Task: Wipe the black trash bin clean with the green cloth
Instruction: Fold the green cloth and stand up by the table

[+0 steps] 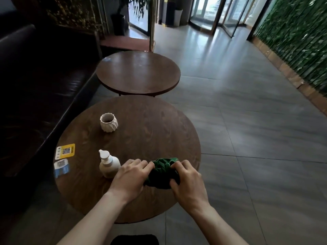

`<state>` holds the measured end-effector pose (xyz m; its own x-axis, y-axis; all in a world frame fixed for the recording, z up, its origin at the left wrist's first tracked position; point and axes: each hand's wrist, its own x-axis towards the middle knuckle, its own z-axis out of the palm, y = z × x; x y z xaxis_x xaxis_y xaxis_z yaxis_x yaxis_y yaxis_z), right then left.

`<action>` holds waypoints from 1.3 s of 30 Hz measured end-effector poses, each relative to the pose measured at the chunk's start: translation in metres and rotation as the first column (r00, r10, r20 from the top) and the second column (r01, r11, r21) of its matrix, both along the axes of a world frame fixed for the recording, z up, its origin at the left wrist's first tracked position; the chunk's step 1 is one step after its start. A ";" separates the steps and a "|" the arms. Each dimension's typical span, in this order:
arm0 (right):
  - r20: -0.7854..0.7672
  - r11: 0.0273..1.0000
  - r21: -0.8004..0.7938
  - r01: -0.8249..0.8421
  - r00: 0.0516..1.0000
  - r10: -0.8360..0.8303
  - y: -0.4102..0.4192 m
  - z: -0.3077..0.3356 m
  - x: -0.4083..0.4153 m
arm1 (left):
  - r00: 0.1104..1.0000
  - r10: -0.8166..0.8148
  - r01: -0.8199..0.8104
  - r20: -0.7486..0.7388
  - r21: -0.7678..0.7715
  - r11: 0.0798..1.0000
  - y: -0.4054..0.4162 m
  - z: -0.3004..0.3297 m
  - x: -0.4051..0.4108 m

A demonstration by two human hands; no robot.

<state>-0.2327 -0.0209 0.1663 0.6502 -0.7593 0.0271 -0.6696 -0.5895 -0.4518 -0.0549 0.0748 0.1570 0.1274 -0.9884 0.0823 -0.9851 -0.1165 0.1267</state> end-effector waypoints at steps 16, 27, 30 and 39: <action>-0.105 0.991 0.119 -0.054 0.992 0.067 -0.144 -0.181 0.026 | 0.977 0.213 -0.204 -0.018 0.221 0.954 -0.107 -0.180 0.026; -0.308 0.923 0.137 -0.359 0.871 0.384 -0.157 -0.261 0.025 | 0.982 0.143 -0.105 -0.122 0.275 0.956 -0.124 -0.252 0.017; -0.274 0.932 0.133 -0.336 0.892 0.360 -0.159 -0.272 0.023 | 0.973 0.157 -0.104 -0.168 0.286 0.952 -0.121 -0.268 0.018; -0.307 0.941 0.164 -0.297 0.891 0.335 -0.155 -0.268 0.020 | 0.979 0.126 -0.076 -0.161 0.284 0.956 -0.108 -0.265 0.027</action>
